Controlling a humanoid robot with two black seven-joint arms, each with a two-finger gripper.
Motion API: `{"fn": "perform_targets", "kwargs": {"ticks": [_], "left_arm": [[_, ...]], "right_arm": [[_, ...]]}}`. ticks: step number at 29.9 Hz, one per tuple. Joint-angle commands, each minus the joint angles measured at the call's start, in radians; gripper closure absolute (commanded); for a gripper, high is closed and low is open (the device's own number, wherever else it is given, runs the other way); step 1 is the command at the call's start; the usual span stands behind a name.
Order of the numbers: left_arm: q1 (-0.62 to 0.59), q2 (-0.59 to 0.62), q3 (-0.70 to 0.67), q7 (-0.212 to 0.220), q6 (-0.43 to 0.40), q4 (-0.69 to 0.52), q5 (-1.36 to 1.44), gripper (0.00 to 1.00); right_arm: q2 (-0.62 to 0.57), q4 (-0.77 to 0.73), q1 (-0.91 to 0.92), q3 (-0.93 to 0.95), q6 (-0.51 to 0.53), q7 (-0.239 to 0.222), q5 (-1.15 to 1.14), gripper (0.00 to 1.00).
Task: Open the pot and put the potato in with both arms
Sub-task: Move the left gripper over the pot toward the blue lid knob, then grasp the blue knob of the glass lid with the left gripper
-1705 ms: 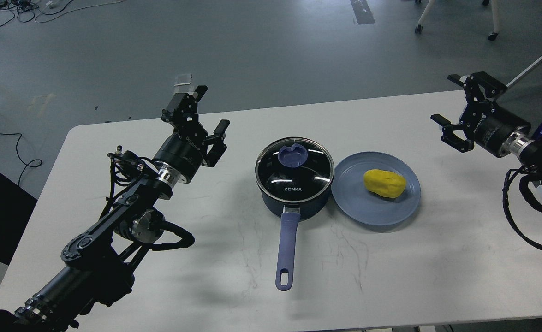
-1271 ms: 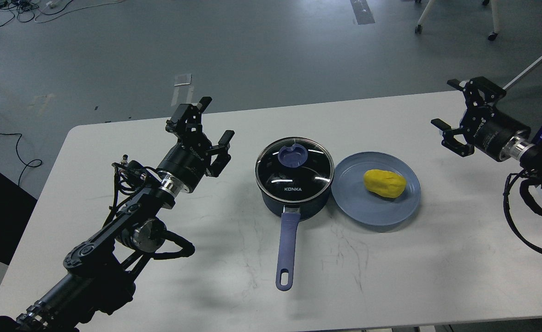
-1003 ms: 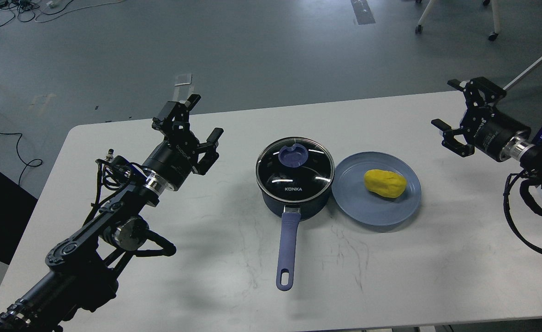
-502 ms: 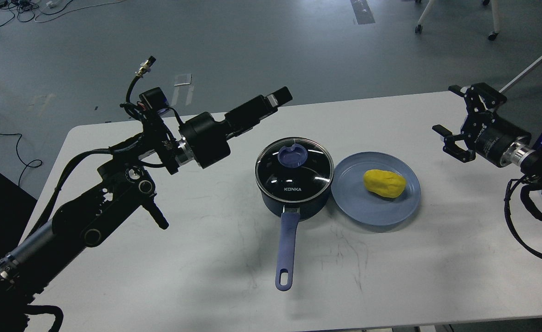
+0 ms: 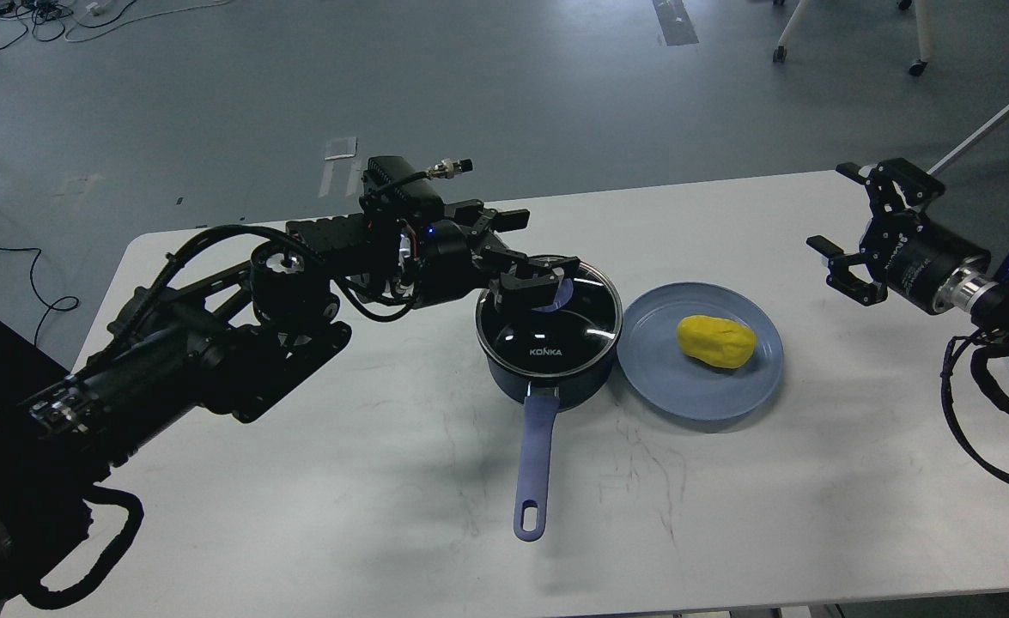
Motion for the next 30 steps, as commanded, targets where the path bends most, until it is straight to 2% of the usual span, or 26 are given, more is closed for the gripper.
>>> {"fn": "perform_targets", "kwargs": {"ticks": [1, 13, 18, 30], "left_arm": [[0.011, 0.002, 0.012, 0.0, 0.001, 0.002, 0.05, 0.02], [0.049, -0.006, 0.032, 0.0, 0.003, 0.006, 0.076, 0.02], [0.049, -0.027, 0.032, 0.0, 0.018, 0.067, 0.076, 0.02], [0.048, -0.074, 0.034, 0.0, 0.021, 0.104, 0.075, 0.02]], "right_arm": [[0.001, 0.001, -0.001, 0.0, 0.0, 0.0, 0.0, 0.02], [0.001, -0.001, -0.001, 0.0, 0.0, 0.0, 0.0, 0.02], [0.001, 0.002, -0.001, 0.0, 0.0, 0.0, 0.0, 0.02], [0.0, 0.001, -0.002, 0.0, 0.0, 0.0, -0.001, 0.02]]}}
